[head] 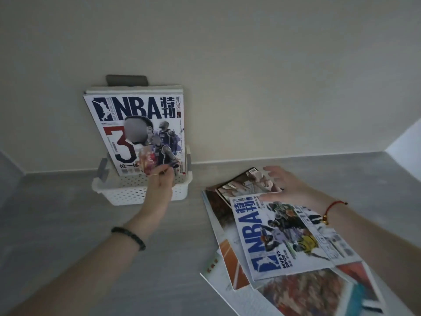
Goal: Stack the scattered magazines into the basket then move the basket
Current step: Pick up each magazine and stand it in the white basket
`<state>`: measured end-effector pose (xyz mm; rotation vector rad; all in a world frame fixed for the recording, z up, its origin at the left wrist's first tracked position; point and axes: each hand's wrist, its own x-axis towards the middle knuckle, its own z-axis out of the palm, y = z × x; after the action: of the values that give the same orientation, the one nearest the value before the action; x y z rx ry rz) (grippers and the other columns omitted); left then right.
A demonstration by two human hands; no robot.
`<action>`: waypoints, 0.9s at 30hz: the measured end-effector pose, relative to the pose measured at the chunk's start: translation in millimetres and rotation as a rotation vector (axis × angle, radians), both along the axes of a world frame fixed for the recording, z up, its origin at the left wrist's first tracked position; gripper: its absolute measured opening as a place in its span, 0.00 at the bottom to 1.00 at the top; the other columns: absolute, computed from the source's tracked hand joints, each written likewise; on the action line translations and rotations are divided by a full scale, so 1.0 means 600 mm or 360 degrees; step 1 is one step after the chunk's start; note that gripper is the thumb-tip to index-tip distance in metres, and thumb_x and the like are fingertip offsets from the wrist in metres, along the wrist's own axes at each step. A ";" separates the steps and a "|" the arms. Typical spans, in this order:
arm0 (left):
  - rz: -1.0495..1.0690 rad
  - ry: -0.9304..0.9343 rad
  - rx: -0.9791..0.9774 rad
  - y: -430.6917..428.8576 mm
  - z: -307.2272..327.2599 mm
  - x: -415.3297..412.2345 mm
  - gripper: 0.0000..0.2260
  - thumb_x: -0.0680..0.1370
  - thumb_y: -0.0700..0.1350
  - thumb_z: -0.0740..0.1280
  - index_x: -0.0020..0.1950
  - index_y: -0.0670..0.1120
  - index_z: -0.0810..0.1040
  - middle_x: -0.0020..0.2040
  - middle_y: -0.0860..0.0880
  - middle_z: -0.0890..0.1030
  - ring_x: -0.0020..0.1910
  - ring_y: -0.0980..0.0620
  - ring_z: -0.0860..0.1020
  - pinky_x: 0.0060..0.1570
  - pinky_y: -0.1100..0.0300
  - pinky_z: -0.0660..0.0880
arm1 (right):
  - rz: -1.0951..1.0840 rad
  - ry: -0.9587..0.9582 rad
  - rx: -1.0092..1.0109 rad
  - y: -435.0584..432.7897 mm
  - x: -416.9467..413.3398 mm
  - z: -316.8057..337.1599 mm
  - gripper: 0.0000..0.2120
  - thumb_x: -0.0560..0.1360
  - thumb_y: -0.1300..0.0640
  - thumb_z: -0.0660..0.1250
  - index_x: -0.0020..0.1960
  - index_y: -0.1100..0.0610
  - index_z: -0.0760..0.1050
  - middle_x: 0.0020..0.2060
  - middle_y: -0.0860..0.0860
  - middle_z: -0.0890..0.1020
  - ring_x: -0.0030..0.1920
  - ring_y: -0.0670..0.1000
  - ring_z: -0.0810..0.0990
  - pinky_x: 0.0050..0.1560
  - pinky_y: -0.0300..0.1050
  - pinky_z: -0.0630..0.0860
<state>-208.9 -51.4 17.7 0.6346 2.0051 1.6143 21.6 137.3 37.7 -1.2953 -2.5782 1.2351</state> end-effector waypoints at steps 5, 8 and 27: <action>-0.0089 -0.0543 -0.0337 0.038 -0.087 0.171 0.16 0.77 0.54 0.58 0.61 0.47 0.67 0.50 0.50 0.76 0.47 0.49 0.76 0.51 0.52 0.74 | 0.0320 -0.0383 -0.0112 -0.011 0.137 -0.075 0.51 0.58 0.46 0.77 0.70 0.36 0.46 0.74 0.43 0.50 0.73 0.50 0.52 0.69 0.53 0.56; -0.0227 -0.0635 -0.0359 0.045 -0.111 0.237 0.15 0.77 0.56 0.57 0.60 0.50 0.65 0.47 0.55 0.75 0.45 0.56 0.75 0.43 0.60 0.72 | 0.0482 -0.0590 -0.0048 -0.007 0.195 -0.105 0.54 0.57 0.45 0.77 0.68 0.31 0.41 0.74 0.41 0.42 0.74 0.50 0.45 0.71 0.57 0.51; 0.0319 -0.0947 -0.0231 0.028 -0.113 0.362 0.15 0.77 0.48 0.60 0.60 0.42 0.69 0.48 0.45 0.80 0.47 0.46 0.79 0.51 0.49 0.76 | 0.1133 -0.0496 0.0811 -0.009 0.257 -0.174 0.38 0.70 0.32 0.53 0.73 0.44 0.40 0.73 0.45 0.46 0.71 0.46 0.50 0.69 0.47 0.57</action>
<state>8.0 -34.8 -50.3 -0.1062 1.7427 1.5147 175.8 131.7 -66.6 -0.5093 -3.4024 0.3097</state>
